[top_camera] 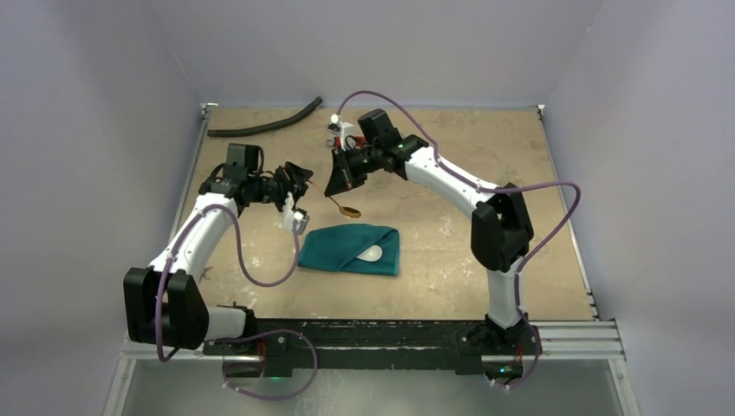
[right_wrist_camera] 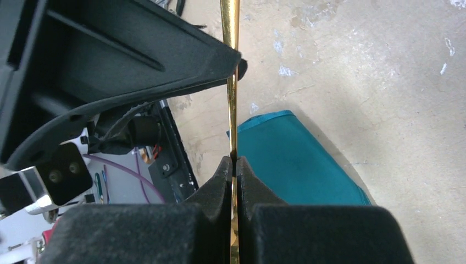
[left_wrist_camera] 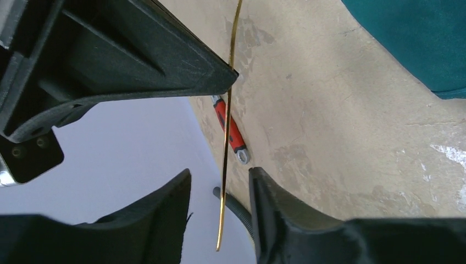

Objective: Fold the napkin into a case and place the utensils inside
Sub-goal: Pass from the right arm to the left, then pass from the left arm to the right

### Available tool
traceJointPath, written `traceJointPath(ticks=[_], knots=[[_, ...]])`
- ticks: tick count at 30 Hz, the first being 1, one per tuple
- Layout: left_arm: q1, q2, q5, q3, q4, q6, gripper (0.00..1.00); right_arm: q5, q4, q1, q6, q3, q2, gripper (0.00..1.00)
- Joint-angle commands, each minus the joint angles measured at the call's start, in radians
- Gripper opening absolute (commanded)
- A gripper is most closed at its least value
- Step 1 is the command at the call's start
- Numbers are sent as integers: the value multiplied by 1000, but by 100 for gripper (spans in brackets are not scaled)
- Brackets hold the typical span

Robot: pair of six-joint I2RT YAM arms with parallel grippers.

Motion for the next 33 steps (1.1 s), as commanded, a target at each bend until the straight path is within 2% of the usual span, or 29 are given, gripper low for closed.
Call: traceJointPath(ticks=[1, 5, 6, 7, 8, 12, 13, 15, 17, 21, 24, 29, 33], knots=[[-6, -20, -2, -26, 70, 263, 36, -59, -1, 10, 19, 61, -12, 0], [-5, -17, -26, -46, 130, 211, 27, -69, 10, 16, 32, 67, -6, 0], [-6, -21, -27, -53, 163, 183, 20, -72, 13, 17, 36, 69, -4, 0], [-7, -25, -23, -57, 194, 150, 6, -72, 17, 19, 41, 72, -2, 0], [-7, -28, -17, -63, 226, 118, 0, -74, 22, 20, 48, 74, 1, 0], [-7, -34, -43, -86, 360, 6, 0, -75, 42, 19, 76, 68, 2, 0], [-7, -33, -62, -101, 419, -29, 0, -80, 38, 19, 96, 62, 3, 4], [-7, -35, -111, -144, 558, -105, 0, -51, 49, 12, 151, 47, -10, 31], [-8, -32, -170, -196, 766, -179, 0, 26, 66, -10, 220, 17, -40, 50], [-23, -2, -284, -249, 1057, -257, 0, 166, 245, -91, 437, -193, -191, 73], [-44, 10, -347, -264, 1173, -291, 0, 201, 419, -117, 578, -348, -304, 74], [-84, 12, -437, -274, 1231, -331, 0, 229, 465, -119, 614, -393, -315, 71], [-96, -6, -444, -291, 1221, -326, 0, 216, 573, -118, 701, -459, -334, 67]])
